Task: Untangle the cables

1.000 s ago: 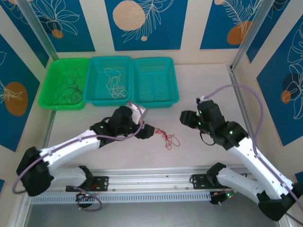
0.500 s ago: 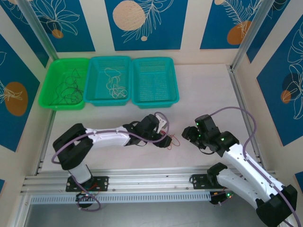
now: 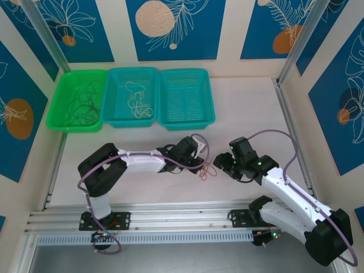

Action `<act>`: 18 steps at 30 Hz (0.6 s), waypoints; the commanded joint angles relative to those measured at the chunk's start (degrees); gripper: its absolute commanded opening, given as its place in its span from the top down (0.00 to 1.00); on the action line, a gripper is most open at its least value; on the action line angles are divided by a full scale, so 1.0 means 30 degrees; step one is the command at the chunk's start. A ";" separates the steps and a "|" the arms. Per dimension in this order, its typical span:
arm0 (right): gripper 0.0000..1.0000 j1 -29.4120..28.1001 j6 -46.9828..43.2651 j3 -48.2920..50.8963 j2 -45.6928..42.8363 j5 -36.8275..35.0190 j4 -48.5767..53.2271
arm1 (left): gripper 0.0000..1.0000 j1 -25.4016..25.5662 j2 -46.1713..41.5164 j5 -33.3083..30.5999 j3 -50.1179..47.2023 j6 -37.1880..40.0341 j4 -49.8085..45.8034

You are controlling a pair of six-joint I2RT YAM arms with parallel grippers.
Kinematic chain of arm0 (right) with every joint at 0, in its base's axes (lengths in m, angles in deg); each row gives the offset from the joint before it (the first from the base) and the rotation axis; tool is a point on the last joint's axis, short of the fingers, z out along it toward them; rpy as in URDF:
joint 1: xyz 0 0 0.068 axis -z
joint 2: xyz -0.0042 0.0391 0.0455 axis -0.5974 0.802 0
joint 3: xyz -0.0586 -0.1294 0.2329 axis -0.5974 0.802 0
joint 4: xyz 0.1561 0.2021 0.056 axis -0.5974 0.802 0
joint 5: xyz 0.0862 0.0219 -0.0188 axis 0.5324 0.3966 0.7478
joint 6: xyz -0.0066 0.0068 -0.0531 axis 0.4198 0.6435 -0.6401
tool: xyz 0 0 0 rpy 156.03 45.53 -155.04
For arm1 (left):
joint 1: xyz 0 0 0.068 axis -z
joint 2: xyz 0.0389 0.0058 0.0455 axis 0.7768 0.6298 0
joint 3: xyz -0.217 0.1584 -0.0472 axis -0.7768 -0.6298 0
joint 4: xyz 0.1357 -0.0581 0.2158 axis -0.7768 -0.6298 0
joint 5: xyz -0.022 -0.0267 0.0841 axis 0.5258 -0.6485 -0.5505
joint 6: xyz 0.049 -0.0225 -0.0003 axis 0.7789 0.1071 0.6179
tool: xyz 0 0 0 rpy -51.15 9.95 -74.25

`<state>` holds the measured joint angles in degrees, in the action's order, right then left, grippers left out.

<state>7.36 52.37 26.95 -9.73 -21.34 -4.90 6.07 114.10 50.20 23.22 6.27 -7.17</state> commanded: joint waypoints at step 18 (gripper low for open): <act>0.78 0.0491 0.0465 -0.0601 0.9115 0.2924 -0.5651 | 1.00 -0.0469 -0.1285 0.2221 -0.1534 0.0093 0.2786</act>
<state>8.69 53.03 26.07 16.06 -13.36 -21.18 5.26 113.19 55.47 19.33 6.36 -1.51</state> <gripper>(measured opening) 0.242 0.037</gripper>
